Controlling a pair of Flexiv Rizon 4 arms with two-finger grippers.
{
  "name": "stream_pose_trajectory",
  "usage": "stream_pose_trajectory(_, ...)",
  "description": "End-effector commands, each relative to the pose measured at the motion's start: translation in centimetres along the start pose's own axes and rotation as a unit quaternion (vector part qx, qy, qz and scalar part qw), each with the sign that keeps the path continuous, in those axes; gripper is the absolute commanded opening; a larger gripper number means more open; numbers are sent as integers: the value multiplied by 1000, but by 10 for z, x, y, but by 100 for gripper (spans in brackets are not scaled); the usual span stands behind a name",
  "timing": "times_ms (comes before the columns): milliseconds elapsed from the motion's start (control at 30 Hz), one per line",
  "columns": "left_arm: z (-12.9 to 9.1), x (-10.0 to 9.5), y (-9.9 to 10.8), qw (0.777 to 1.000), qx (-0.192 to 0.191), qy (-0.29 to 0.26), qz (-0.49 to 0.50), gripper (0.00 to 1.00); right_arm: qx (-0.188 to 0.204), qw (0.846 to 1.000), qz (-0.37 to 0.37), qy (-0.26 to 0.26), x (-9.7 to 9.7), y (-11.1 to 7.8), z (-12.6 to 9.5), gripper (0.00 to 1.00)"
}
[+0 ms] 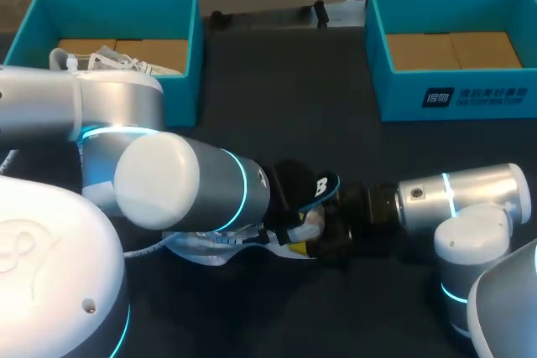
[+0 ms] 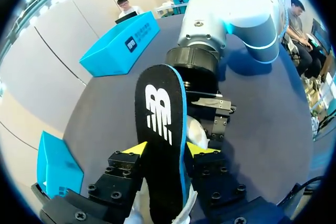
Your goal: Take the shoe out of the shoebox, open the shoe tongue, remove and reinsert the insole, then place the shoe into the shoebox
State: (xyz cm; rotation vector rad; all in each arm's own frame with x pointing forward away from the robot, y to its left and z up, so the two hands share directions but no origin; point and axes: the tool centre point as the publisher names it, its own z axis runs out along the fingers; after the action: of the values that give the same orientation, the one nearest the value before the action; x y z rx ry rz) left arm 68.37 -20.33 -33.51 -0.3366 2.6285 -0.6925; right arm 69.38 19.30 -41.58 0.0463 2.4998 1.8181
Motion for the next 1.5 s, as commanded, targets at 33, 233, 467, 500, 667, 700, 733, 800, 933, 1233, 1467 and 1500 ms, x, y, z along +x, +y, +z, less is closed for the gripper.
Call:
stream_pose_trajectory(33, -1, 5, 5, 1000, 3, -7, 2, 44, 2, 1000, 0, -1, 1, 1, 1, 0)
stream_pose_trajectory(233, -1, 8, 7, 1000, 3, -11, 5, 46, 2, 1000, 0, -1, 1, 1, 1, 0)
stream_pose_trajectory(467, -1, 10, 6, 1000, 2, -20, 9, 50, 2, 1000, 0, -1, 1, 1, 1, 0)
stream_pose_trajectory(500, -1, 10, 6, 1000, 2, -20, 8, 51, 2, 1000, 0, -1, 1, 1, 1, 0)
stream_pose_trajectory(667, 2, 10, 6, 1000, 0, -22, 7, 51, 2, 1000, 0, -1, 1, 1, 1, 0)
stream_pose_trajectory(700, 3, 10, 6, 1000, -1, -24, 7, 50, 2, 1000, 0, -1, 1, 1, 1, 0)
stream_pose_trajectory(733, 4, 10, 6, 1000, -2, -27, 7, 50, 2, 1000, 0, -1, 1, 1, 1, 0)
stream_pose_trajectory(800, 6, 10, 6, 999, -3, -32, 7, 49, 2, 1000, 0, -1, 1, 1, 1, 0)
stream_pose_trajectory(933, 10, 6, 7, 999, -6, -40, 7, 49, 2, 1000, 0, -1, 1, 1, 1, 0)
stream_pose_trajectory(1233, 12, 4, 10, 999, -5, -42, 7, 48, 2, 1000, 0, -1, 1, 1, 1, 0)
stream_pose_trajectory(1467, 13, 2, 11, 999, -1, -43, 9, 48, 2, 1000, 0, -1, 1, 1, 1, 0)
stream_pose_trajectory(1500, 13, 2, 11, 999, -1, -44, 9, 47, 2, 1000, 0, -1, 1, 1, 1, 0)
